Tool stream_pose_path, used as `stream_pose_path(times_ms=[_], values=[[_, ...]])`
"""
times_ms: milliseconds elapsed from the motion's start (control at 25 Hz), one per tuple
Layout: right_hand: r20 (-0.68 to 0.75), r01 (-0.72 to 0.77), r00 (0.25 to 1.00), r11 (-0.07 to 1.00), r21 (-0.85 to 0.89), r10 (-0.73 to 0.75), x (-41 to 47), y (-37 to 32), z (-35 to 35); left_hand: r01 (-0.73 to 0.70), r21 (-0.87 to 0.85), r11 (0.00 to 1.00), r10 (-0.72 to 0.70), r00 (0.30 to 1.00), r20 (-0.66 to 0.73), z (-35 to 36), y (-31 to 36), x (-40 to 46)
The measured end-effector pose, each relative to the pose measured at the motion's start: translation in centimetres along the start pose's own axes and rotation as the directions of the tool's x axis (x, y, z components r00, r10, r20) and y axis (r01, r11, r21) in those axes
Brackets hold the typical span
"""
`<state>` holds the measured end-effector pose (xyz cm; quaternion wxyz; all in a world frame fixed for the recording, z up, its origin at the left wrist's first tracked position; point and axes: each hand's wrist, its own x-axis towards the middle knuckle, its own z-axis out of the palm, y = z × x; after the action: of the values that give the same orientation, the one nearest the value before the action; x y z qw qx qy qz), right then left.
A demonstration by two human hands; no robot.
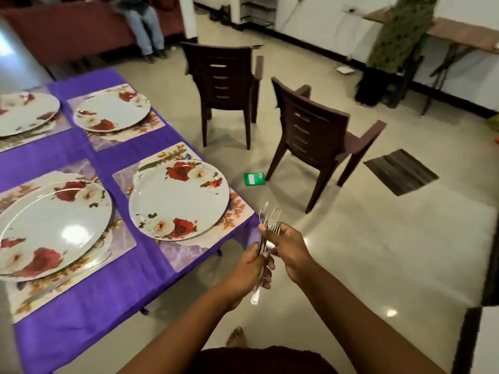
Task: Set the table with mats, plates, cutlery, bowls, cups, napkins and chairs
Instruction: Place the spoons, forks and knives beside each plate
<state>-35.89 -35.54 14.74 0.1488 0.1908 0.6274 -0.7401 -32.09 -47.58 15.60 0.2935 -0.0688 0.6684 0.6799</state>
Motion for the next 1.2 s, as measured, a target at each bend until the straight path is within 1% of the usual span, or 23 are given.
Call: stream_pose_path(times_ms=[80, 200, 240, 280, 360, 400, 440, 560, 640, 720, 760, 840, 920, 1080, 1200], values=[[0.081, -0.05, 0.995, 0.989, -0.137, 0.061, 1.4, 0.0, 3.0, 0.01, -0.114, 0.993, -0.022, 0.994, -0.104, -2.6, -0.5, -0.3], [0.215, -0.144, 0.956, 0.96, -0.239, 0.197, 2.9, 0.8, 7.1, -0.072, -0.27, 0.96, -0.013, 0.954, -0.301, -5.8, -1.7, -0.3], [0.254, -0.165, 0.937, 0.943, -0.288, 0.242, 3.4, 1.1, 8.4, -0.12, -0.293, 0.949, -0.006, 0.918, -0.397, -6.9, -1.9, -0.1], [0.296, -0.178, 0.912, 0.925, -0.336, 0.283, 3.8, 1.6, 9.3, -0.163, -0.304, 0.939, -0.01, 0.868, -0.497, -8.1, -2.3, 0.1], [0.394, -0.165, 0.853, 0.894, -0.416, 0.341, 4.4, 2.4, 10.8, -0.238, -0.349, 0.906, -0.039, 0.776, -0.629, -10.5, -2.8, 0.2], [0.438, -0.138, 0.826, 0.881, -0.452, 0.354, 4.6, 2.5, 11.3, -0.266, -0.386, 0.883, -0.058, 0.754, -0.654, -11.4, -3.0, 0.1], [0.471, -0.103, 0.807, 0.869, -0.484, 0.358, 5.1, 2.6, 11.6, -0.282, -0.421, 0.862, -0.077, 0.749, -0.658, -12.0, -3.2, 0.1], [0.497, -0.05, 0.781, 0.831, -0.554, 0.379, 6.5, 2.1, 12.0, -0.292, -0.465, 0.836, -0.126, 0.722, -0.68, -12.1, -3.6, 0.7], [0.517, -0.053, 0.747, 0.812, -0.581, 0.419, 8.2, 1.5, 12.0, -0.315, -0.467, 0.826, -0.153, 0.671, -0.725, -11.5, -3.4, 2.0], [0.56, -0.052, 0.705, 0.819, -0.572, 0.436, 10.2, 0.6, 11.4, -0.329, -0.449, 0.831, -0.179, 0.606, -0.775, -11.2, -2.3, 3.9], [0.587, -0.023, 0.684, 0.816, -0.577, 0.434, 11.2, 0.1, 11.0, -0.33, -0.448, 0.831, -0.202, 0.572, -0.795, -10.9, -1.7, 4.8], [0.646, 0.102, 0.645, 0.792, -0.602, 0.408, 13.3, -1.1, 9.8, -0.361, -0.475, 0.803, -0.251, 0.518, -0.818, -9.8, -0.4, 6.7], [0.67, 0.181, 0.623, 0.759, -0.626, 0.404, 15.8, -2.6, 8.3, -0.396, -0.494, 0.774, -0.271, 0.498, -0.824, -8.2, 0.8, 8.9], [0.676, 0.209, 0.584, 0.722, -0.66, 0.449, 21.8, -6.2, 4.7, -0.448, -0.48, 0.754, -0.283, 0.438, -0.853, -4.5, 3.1, 14.5], [0.678, 0.247, 0.58, 0.696, -0.675, 0.452, 24.8, -8.6, 2.9, -0.512, -0.498, 0.7, -0.311, 0.409, -0.858, -2.6, 5.1, 17.5]])
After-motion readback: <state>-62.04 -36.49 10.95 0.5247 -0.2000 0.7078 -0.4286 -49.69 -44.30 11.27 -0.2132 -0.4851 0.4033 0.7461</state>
